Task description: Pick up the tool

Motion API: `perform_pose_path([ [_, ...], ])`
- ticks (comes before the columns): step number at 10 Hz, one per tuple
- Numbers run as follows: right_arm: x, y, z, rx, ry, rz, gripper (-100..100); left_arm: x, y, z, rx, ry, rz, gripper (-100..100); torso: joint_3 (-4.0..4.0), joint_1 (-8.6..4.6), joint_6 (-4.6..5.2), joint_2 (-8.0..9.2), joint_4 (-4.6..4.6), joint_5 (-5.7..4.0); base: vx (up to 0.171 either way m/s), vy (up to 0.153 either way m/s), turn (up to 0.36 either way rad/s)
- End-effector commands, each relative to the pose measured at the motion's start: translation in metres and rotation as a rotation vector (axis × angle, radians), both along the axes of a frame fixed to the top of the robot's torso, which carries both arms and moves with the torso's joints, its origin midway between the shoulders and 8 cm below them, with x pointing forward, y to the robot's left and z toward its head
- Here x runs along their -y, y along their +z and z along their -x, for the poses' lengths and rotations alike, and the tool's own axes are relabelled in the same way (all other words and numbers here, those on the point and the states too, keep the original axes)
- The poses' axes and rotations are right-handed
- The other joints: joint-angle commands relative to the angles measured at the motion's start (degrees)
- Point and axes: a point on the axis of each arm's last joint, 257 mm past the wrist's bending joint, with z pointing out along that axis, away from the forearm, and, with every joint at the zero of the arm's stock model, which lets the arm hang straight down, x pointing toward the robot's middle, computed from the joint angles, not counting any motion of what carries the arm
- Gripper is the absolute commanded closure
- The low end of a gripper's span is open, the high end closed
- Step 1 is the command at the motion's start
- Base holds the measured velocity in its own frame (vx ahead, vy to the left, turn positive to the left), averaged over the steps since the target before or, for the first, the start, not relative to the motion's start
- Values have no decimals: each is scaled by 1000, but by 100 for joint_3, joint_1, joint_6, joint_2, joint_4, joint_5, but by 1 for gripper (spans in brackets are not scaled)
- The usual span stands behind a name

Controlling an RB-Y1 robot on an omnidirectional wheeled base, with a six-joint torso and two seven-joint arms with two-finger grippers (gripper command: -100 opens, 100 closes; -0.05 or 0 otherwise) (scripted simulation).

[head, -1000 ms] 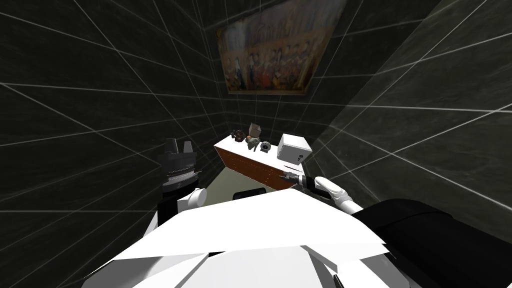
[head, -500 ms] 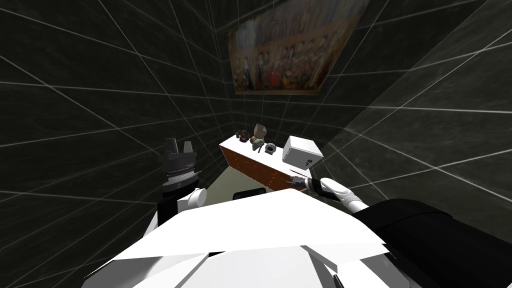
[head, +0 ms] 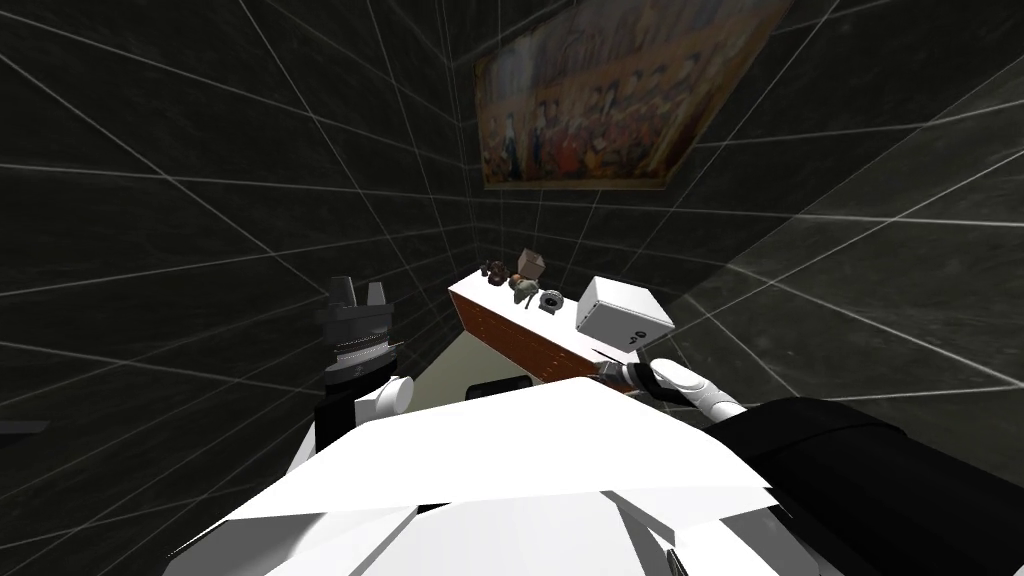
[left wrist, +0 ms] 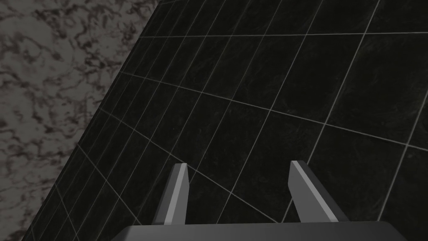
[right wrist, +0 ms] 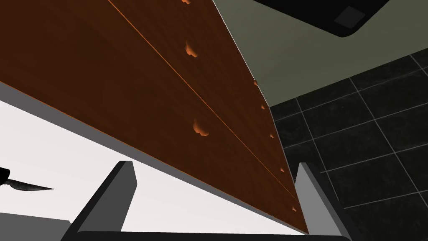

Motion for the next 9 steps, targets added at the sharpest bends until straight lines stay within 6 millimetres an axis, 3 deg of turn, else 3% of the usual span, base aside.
perform_pose_path([
  [1,13,-1,14,-31,21,48,-100,0,0,0,0,0,0,0,0,0,0,0,0,0,46,28,79],
  [2,37,-4,29,-71,31,106,-100,0,0,0,0,0,0,0,2,-2,5,5,1,0,44,35,139],
  [3,39,-5,32,-78,42,118,-100,0,0,0,0,0,0,0,3,-1,1,6,1,0,42,25,83],
  [4,63,-6,47,-117,55,177,-100,0,0,0,0,0,0,0,4,-3,5,8,1,0,54,33,128],
  [5,65,-7,49,-122,63,186,-100,0,0,0,0,0,0,0,2,-2,2,4,1,0,48,23,67],
  [6,87,-6,64,-159,79,244,-100,0,0,0,0,0,0,0,3,-4,5,6,1,0,52,34,124],
  [7,88,-7,65,-162,83,248,-100,0,0,0,0,0,0,0,3,-1,4,6,1,1,44,21,59],
  [8,109,-5,78,-193,97,299,-100,0,0,0,0,0,0,0,4,-4,5,7,1,-2,51,11,118],
  [9,110,-5,79,-198,104,306,-100,0,0,0,0,0,0,0,3,-8,3,6,1,-1,47,8,61],
])
